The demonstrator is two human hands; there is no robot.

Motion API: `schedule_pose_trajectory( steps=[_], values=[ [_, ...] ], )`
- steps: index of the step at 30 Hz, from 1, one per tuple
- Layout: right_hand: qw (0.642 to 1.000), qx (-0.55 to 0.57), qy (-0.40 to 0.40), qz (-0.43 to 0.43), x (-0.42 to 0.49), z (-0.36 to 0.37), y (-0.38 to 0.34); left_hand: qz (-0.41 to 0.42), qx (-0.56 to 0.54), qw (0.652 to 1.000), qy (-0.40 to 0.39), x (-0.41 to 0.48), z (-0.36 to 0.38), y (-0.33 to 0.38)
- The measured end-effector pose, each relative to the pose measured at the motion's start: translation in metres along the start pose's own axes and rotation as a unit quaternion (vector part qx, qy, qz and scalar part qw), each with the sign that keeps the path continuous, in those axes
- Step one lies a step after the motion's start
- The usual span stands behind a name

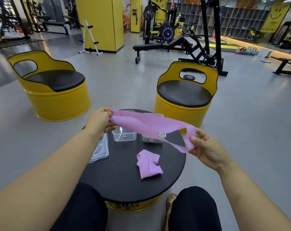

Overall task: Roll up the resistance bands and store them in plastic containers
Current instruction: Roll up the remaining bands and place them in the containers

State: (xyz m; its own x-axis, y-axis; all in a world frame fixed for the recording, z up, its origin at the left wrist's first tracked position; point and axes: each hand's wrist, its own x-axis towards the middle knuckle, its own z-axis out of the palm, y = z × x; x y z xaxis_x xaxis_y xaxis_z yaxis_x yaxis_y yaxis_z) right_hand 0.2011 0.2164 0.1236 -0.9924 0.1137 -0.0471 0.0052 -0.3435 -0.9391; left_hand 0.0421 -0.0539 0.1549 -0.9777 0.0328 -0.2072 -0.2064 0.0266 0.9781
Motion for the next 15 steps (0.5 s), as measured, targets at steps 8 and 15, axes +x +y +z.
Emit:
schedule_pose_trajectory(
  steps=[8, 15],
  values=[
    [0.913, -0.292, 0.278, -0.056, 0.003, -0.007, 0.023, 0.090, 0.039, 0.995, -0.018, -0.016, 0.009, 0.013],
    [0.890, -0.407, 0.206, 0.001, -0.006, 0.007, 0.043, 0.217, 0.094, 0.971, -0.041, -0.033, 0.028, 0.030]
  ],
)
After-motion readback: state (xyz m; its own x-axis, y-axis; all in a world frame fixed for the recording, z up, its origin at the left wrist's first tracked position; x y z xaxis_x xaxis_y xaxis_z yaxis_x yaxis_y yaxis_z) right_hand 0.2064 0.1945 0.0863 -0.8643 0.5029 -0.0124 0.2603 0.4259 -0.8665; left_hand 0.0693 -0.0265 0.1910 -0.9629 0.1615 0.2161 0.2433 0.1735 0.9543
